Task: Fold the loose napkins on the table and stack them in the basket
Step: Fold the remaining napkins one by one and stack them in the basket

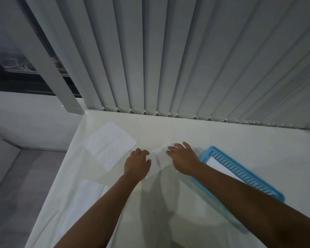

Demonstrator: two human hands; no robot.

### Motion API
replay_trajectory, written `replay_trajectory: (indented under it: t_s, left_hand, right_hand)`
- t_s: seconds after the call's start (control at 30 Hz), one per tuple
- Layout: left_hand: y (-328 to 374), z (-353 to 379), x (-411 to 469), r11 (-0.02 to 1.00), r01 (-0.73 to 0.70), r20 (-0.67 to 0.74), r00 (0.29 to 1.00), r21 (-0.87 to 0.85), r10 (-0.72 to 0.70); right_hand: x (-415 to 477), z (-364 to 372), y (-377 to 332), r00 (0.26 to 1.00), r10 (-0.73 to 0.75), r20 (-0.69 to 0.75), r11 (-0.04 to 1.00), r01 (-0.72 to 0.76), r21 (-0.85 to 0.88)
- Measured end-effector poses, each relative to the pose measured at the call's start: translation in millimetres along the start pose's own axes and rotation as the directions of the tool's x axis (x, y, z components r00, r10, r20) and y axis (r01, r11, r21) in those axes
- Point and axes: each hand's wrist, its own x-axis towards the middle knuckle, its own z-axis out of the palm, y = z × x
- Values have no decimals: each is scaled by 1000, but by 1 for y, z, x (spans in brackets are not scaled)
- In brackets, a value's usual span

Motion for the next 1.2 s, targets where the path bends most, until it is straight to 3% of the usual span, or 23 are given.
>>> replay_trajectory:
  t_s: [0.07,0.23,0.43,0.53,0.63,0.73,0.8,0.93,1.03,1.13,1.2]
  left_hand:
    - [4,5,7,999,5,-44,999,48,-3]
    - [5,9,21,992,33,-6,999,123,-32]
    - [-3,2,25,990,141,115,983,19,-143]
    - [-3,-1,22,985,174,126,977,2,-173]
    - [0,-6,18,929,267,130,962,-258,-241]
    - [8,-15,9,643,384,228,921,-662,-316]
    - [13,-18,-1,564,366,244,928,-740,-282]
    - [29,-16,-23,300,390,320,912,-871,-256]
    - [48,-12,-36,172,384,341,910,-907,-237]
    - [69,-10,-49,95,365,339,915,-926,-218]
    - [80,-8,-57,91,361,335,917,-928,-214]
  right_hand:
    - [3,4,-10,1000,5,-9,1000,-5,20]
    - [14,11,-16,997,69,23,994,-71,79]
    - [10,13,-6,984,175,36,982,-177,65]
    - [-1,5,-12,982,181,-56,971,-169,167]
    - [-22,-3,-28,951,224,-211,915,-131,381]
    - [-49,-4,-44,870,333,-364,816,-73,574]
    - [-69,-3,-53,830,434,-350,722,-89,686]
    - [-93,-4,-65,827,554,-95,465,-213,859]
    - [-98,-12,-66,778,604,173,99,-288,953]
    - [-104,-20,-63,714,536,450,-331,-313,890]
    - [-105,-21,-58,706,487,514,-494,-262,829]
